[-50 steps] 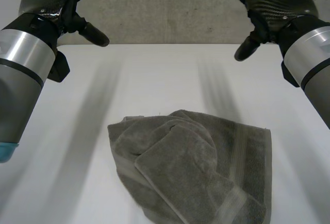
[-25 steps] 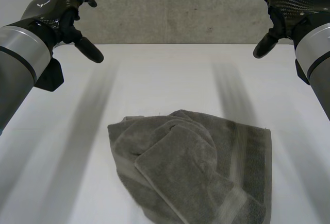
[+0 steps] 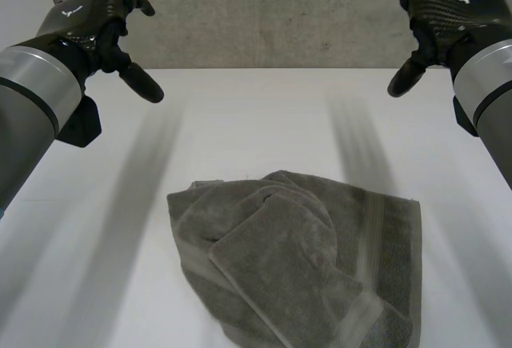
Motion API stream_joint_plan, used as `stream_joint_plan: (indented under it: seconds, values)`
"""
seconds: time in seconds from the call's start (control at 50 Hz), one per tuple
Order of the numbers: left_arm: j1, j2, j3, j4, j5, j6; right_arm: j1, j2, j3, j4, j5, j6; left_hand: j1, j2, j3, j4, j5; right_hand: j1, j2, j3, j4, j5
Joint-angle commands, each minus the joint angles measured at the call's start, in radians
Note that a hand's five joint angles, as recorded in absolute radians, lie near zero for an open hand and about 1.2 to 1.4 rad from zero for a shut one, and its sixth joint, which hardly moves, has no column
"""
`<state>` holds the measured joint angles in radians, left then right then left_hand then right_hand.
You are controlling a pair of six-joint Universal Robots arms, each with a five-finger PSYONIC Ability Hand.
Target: Fold the towel.
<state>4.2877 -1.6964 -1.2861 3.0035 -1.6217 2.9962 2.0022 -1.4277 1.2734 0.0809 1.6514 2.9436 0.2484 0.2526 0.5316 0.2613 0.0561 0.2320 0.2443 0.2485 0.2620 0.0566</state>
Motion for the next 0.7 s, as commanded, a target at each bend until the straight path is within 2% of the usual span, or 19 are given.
stream_joint_plan:
  seconds: [0.02, 0.1, 0.18, 0.22, 0.36, 0.54, 0.58, 0.7]
  values:
    - [-0.028, 0.006, -0.032, -0.008, 0.016, 0.023, -0.003, 0.004, 0.023, 0.092, -0.134, -0.055, -0.055, -0.060, -0.339, -0.068, -0.038, -0.057, -0.070, -0.074, -0.087, -0.057]
    - [-0.043, 0.027, -0.128, -0.003, 0.032, 0.088, -0.006, 0.004, 0.056, 0.221, -0.252, -0.155, -0.047, -0.051, -0.330, -0.060, -0.029, -0.057, -0.070, -0.074, -0.087, -0.057]
    - [-0.043, 0.034, -0.203, 0.011, 0.054, 0.155, -0.006, 0.004, 0.122, 0.264, -0.312, -0.217, -0.047, -0.051, -0.330, -0.060, -0.029, -0.057, -0.070, -0.074, -0.087, -0.057]
    - [-0.042, 0.032, -0.269, 0.018, 0.081, 0.210, -0.008, 0.006, 0.159, 0.270, -0.335, -0.245, -0.052, -0.057, -0.336, -0.065, -0.035, -0.057, -0.070, -0.074, -0.087, -0.057]
    - [-0.036, 0.029, -0.412, 0.092, 0.138, 0.240, -0.032, 0.032, 0.363, 0.220, -0.419, -0.347, -0.055, -0.060, -0.339, -0.068, -0.038, -0.057, -0.070, -0.074, -0.087, -0.057]
    - [-0.039, -0.003, -0.578, 0.291, 0.186, 0.244, -0.025, 0.087, 0.468, 0.115, -0.438, -0.304, -0.055, -0.060, -0.339, -0.068, -0.038, 0.035, 0.023, 0.019, 0.005, 0.036]
    - [-0.042, -0.020, -0.593, 0.316, 0.187, 0.244, -0.025, 0.107, 0.481, 0.071, -0.440, -0.259, -0.055, -0.060, -0.339, -0.068, -0.038, 0.131, 0.119, 0.115, 0.101, 0.132]
    - [-0.046, -0.075, -0.604, 0.365, 0.187, 0.245, -0.022, 0.165, 0.483, 0.039, -0.441, -0.227, -0.055, -0.060, -0.339, -0.068, -0.038, 0.199, 0.187, 0.183, 0.169, 0.200]
